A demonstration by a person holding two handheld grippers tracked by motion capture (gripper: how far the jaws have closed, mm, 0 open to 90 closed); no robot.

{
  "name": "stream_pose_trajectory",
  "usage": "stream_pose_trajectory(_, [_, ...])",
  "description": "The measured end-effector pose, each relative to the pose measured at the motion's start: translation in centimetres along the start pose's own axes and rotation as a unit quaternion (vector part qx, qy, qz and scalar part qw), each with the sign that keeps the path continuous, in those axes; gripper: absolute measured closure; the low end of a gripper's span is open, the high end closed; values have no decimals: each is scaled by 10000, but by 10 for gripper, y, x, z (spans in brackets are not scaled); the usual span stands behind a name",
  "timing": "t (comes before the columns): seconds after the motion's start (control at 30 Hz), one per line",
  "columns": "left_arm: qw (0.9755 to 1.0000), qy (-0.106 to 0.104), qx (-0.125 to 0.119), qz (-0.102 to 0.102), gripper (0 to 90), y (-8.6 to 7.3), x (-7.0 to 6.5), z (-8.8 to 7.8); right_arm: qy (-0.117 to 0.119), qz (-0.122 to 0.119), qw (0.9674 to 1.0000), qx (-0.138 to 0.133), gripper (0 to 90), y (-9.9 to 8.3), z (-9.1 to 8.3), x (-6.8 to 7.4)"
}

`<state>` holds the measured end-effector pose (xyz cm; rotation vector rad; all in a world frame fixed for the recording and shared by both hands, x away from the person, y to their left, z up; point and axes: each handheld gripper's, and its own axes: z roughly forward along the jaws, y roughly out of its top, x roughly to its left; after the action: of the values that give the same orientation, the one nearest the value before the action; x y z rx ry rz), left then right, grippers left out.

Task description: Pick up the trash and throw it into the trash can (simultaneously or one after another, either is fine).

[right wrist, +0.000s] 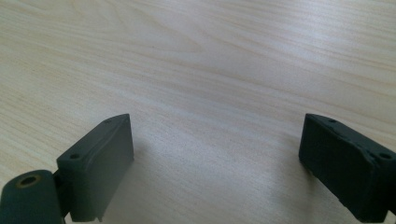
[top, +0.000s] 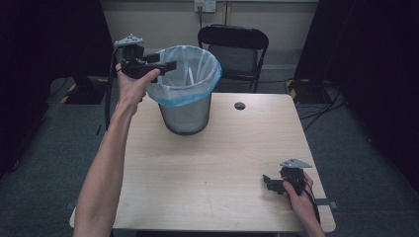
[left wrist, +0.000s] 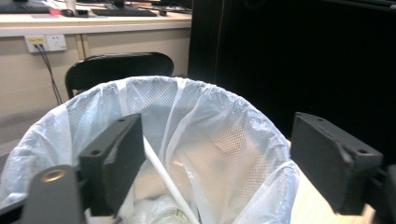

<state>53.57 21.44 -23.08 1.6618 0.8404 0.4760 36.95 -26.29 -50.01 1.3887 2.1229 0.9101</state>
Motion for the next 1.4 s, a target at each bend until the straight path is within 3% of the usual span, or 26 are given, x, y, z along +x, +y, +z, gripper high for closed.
stream_pose_trajectory(0.5, [9998, -97, -15, 185, 225, -18, -13, -18, 1, -1, 10000, 0, 91, 0, 0, 0])
stream_pose_trajectory(0.6, [9995, -266, -29, 186, 260, -21, -17, -27, 1, -1, 10000, -1, 92, 0, 0, 0])
stream_pose_trajectory(0.67, [9994, -152, -6, 307, 266, -23, -22, -32, 2, 0, 10000, 2, 91, 0, 0, 0])
stream_pose_trajectory(1.0, [9993, -21, 107, 348, 189, -28, -31, -49, -2, -3, 10000, 1, 91, 0, 0, 0])
stream_pose_trajectory(1.2, [9994, -55, 156, 301, 172, -37, -31, -55, -6, 2, 10000, -1, 91, 0, 0, 0])
stream_pose_trajectory(1.4, [9990, -136, 212, 381, 165, -49, -33, -62, -7, 1, 10000, -2, 91, 0, 0, 0])
